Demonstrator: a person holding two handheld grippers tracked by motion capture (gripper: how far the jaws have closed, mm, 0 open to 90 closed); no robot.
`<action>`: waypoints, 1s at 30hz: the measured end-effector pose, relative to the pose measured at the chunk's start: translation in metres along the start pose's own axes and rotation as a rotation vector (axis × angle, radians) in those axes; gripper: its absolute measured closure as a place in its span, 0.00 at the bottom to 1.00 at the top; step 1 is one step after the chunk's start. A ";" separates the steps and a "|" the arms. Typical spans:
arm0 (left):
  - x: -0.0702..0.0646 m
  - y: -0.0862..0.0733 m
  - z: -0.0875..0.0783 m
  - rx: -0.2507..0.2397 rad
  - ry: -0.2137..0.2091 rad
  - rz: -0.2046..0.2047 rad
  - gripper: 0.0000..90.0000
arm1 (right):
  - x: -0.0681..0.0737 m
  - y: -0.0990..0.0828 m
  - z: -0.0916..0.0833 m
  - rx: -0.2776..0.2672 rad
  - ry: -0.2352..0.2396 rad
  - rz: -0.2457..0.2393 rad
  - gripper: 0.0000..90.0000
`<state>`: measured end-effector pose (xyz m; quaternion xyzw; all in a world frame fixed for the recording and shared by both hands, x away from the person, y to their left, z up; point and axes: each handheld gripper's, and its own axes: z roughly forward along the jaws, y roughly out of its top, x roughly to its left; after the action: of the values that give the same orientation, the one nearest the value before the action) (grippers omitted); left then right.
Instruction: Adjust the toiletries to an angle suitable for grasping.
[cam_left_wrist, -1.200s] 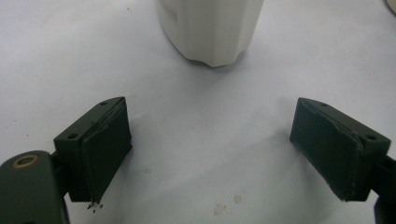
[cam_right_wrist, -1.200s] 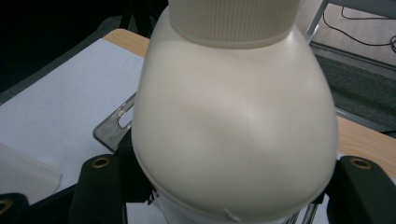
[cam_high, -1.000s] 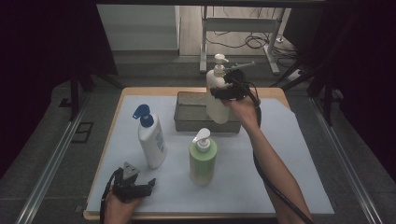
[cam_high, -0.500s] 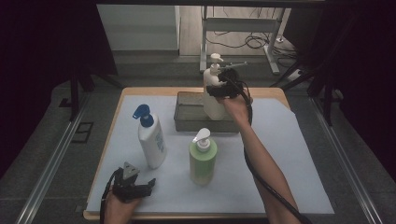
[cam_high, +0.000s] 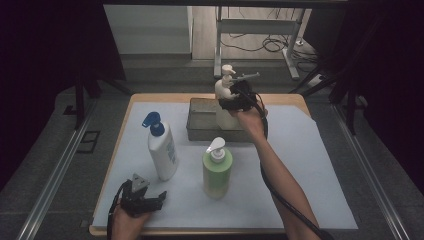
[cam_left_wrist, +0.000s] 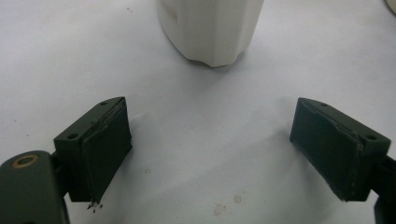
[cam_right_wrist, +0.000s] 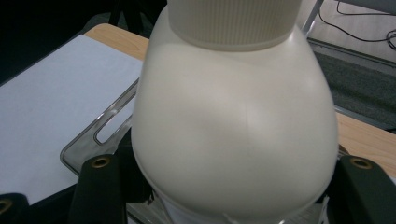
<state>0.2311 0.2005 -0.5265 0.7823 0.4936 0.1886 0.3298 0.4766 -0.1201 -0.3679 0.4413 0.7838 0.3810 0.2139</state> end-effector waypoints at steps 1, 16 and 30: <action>0.000 0.000 0.000 0.000 0.000 0.000 0.13 | 0.000 -0.001 -0.001 0.002 0.001 -0.001 0.41; 0.000 0.000 0.000 0.000 0.000 0.000 0.13 | 0.001 -0.023 0.003 0.034 0.007 -0.016 0.41; 0.000 0.000 0.000 0.000 0.001 0.001 0.13 | -0.002 -0.038 0.012 0.051 0.008 -0.009 0.41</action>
<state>0.2310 0.2004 -0.5265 0.7824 0.4934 0.1891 0.3297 0.4657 -0.1287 -0.4048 0.4415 0.7961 0.3618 0.2010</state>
